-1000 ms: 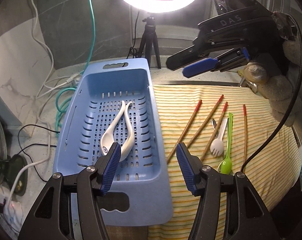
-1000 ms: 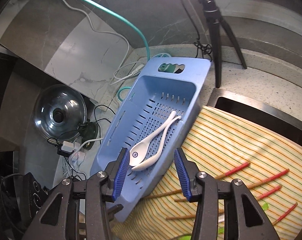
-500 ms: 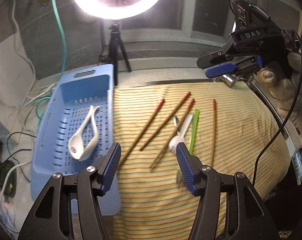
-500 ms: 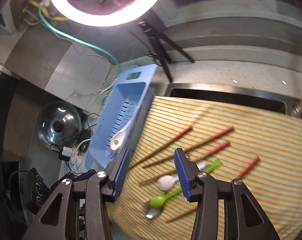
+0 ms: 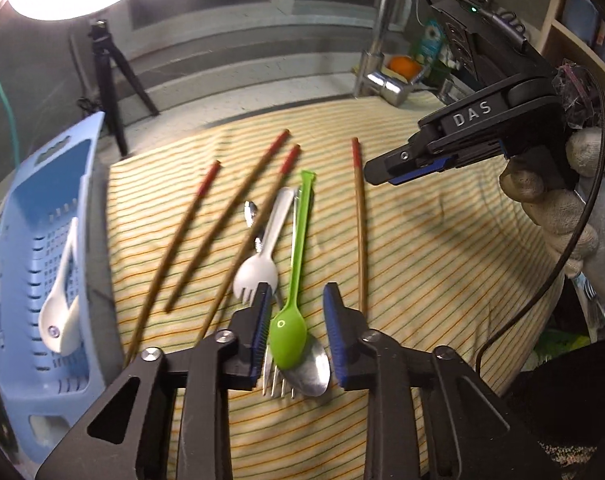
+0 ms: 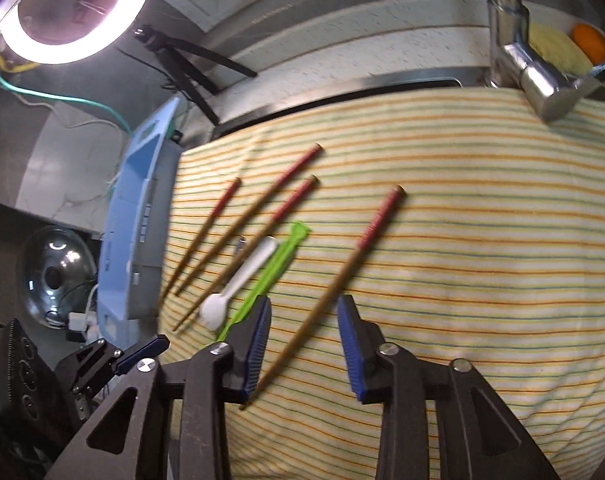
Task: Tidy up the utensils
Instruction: 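Move the right tool back and grasp the green plastic spoon handle, then carry the green spoon with the left tool and a chopstick with the right tool into the basket, release both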
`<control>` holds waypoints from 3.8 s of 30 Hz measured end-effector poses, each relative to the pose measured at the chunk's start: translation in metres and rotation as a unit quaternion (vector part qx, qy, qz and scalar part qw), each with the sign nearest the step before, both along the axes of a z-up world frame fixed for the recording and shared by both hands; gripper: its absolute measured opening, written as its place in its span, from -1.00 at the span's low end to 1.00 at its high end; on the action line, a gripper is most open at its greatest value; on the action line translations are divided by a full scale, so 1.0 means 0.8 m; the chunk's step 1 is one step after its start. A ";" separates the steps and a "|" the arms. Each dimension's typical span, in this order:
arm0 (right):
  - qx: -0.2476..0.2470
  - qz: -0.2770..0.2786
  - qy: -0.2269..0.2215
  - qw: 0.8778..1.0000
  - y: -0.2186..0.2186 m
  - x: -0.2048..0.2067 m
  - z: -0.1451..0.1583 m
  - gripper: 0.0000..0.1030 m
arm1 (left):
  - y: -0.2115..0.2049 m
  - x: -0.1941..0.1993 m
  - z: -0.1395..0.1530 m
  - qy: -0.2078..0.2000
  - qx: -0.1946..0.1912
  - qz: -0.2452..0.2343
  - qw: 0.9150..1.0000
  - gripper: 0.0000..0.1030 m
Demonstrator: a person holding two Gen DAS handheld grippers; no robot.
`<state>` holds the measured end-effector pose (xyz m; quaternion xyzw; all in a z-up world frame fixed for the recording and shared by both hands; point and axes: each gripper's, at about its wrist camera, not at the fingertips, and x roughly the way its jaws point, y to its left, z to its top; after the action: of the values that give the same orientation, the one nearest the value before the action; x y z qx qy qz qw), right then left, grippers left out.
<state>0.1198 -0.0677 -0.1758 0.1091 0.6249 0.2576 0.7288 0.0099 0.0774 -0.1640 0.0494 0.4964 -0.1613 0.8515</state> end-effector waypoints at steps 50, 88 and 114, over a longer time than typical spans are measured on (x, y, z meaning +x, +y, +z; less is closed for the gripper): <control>-0.066 0.024 0.009 0.998 -0.004 -0.002 -0.026 -0.83 | -0.056 0.086 -0.063 0.088 -0.021 0.003 0.996 -0.89; 0.081 0.017 -0.025 0.996 0.035 -0.030 0.063 -0.88 | 0.058 0.038 0.009 0.009 -0.122 0.168 0.978 -0.90; 0.096 0.072 -0.032 0.992 0.314 0.021 0.061 -0.88 | 0.271 0.056 0.015 0.005 -0.053 0.261 0.964 -0.90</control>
<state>0.1366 0.1839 -0.1268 0.1251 0.5799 0.3721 0.7138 0.0549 0.2943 -0.1519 -0.1278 0.4868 0.0398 0.8632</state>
